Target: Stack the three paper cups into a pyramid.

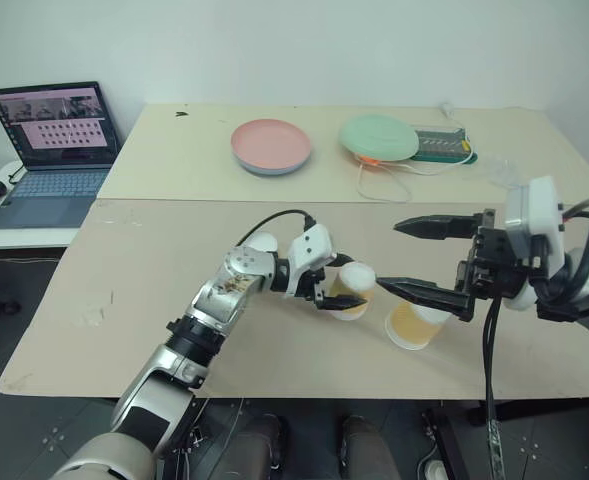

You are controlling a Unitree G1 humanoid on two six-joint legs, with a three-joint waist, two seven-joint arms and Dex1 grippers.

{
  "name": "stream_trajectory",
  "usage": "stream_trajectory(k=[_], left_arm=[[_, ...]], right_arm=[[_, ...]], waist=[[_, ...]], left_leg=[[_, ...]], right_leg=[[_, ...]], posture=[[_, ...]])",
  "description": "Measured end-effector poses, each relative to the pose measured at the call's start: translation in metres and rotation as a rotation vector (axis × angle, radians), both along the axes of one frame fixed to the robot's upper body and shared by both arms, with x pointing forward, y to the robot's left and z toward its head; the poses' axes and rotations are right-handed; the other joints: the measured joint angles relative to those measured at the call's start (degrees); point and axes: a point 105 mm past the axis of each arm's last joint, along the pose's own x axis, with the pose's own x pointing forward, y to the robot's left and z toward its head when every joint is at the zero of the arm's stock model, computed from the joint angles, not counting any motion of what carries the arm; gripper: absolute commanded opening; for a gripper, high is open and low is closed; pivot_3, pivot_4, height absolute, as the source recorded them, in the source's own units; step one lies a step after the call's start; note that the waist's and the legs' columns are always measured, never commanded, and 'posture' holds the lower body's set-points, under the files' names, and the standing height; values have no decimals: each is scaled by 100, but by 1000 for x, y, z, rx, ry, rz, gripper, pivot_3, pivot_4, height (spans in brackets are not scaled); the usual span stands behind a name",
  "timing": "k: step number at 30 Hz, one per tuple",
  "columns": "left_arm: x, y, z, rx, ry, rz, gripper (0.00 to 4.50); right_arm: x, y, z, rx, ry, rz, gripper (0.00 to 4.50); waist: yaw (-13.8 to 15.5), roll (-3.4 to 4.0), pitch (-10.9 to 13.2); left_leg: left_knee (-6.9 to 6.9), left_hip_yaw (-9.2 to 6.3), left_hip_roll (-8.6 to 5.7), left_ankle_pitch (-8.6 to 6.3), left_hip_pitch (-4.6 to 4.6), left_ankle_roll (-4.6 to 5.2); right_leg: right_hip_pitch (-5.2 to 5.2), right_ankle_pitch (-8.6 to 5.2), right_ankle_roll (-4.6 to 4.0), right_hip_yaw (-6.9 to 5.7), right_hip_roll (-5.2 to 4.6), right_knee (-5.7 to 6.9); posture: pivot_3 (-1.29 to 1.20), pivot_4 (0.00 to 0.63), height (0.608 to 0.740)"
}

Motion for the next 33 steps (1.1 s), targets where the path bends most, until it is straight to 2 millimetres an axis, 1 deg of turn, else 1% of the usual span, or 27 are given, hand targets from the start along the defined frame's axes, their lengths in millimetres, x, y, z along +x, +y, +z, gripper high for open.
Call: stream_trajectory(k=[3,7,10,13,16,18,19,21,22,24,25,27,28,29,31,33], left_arm=[[1,3,3,0,-11,6,4456],[5,20,22,-13,-62,46,4456],[2,40,51,-59,-94,80,4456],[-5,54,82,-145,-88,109,4456],[-11,72,119,-265,-66,157,4456],[-14,84,134,-300,-79,199,4456],[-14,92,138,-311,-78,233,4456],[-10,108,135,-314,-78,337,4456],[-5,118,128,-317,-75,420,4456],[6,135,107,-295,-73,582,4456],[13,152,88,-274,-111,749,4456],[15,167,55,-219,-107,905,4456],[11,168,41,-204,-112,944,4456],[8,165,29,-191,-101,954,4456],[-1,159,22,-211,-137,972,4456],[-5,156,18,-222,-140,969,4456]], right_arm=[[0,0,0,-3,-5,-3,4500],[1,0,0,-3,-8,-4,4500],[1,-1,0,-1,-7,-6,4500],[2,-1,-1,-2,-5,-6,4500],[2,-2,-1,-1,-2,-2,4500],[4,-2,-2,2,0,-2,4500],[5,-3,-2,3,-1,-6,4500],[6,-3,-2,5,-1,-7,4500],[7,-3,-2,3,-1,-4,4500],[8,-2,-3,4,-1,0,4500],[8,-2,-4,2,-1,4,4500],[9,-2,-4,2,2,5,4500],[9,-2,-5,3,2,7,4500],[9,-2,-5,3,1,4,4500],[11,-1,-4,6,-2,7,4500],[11,-1,-4,4,-7,8,4500]], waist=[[-7,0,0],[-18,0,0],[-19,0,0],[-13,1,0],[-9,0,0],[-11,1,0],[-21,1,0],[-38,3,-1],[-38,5,-3],[-28,6,-3],[-27,9,-6],[-1,1,-4],[4,-1,-5],[25,-1,-5],[102,-3,-7],[143,-3,-8]], left_leg=[[0,0,0,0,0,0],[0,0,2,0,-1,0],[1,0,3,0,-3,0],[1,-1,3,0,-3,0],[4,-3,6,0,-1,-1],[4,-2,6,0,2,-1],[4,-1,6,0,2,-2],[3,2,7,0,6,-2],[3,3,7,0,9,-2],[2,4,9,0,9,-3],[-1,12,10,0,18,-2],[-4,12,10,-1,10,-2],[-3,14,9,-2,10,-2],[-3,14,6,-3,8,-1],[0,12,7,-3,10,-1],[0,14,10,-3,10,-2]], right_leg=[[-2,0,0,0,1,1],[-6,1,-1,2,5,4],[-10,1,-1,4,9,4],[-10,1,-1,5,12,4],[-10,0,2,6,20,6],[-8,1,1,10,21,6],[-8,2,0,12,22,7],[-7,3,-2,18,24,9],[-6,3,-3,20,25,10],[-4,7,-8,22,26,7],[4,12,-13,28,23,3],[-1,16,-12,28,23,-3],[-3,18,-11,29,23,-5],[-3,20,-8,30,21,-5],[-12,22,-6,26,21,-8],[-11,21,-5,26,23,-9]], posture=[[0,150,729],[0,150,729],[0,150,729],[0,150,729],[0,150,729],[0,150,729],[0,150,729],[0,150,729],[0,150,729],[0,150,729],[0,150,729],[0,150,729],[0,150,729],[0,150,729],[0,150,729],[0,150,729]])
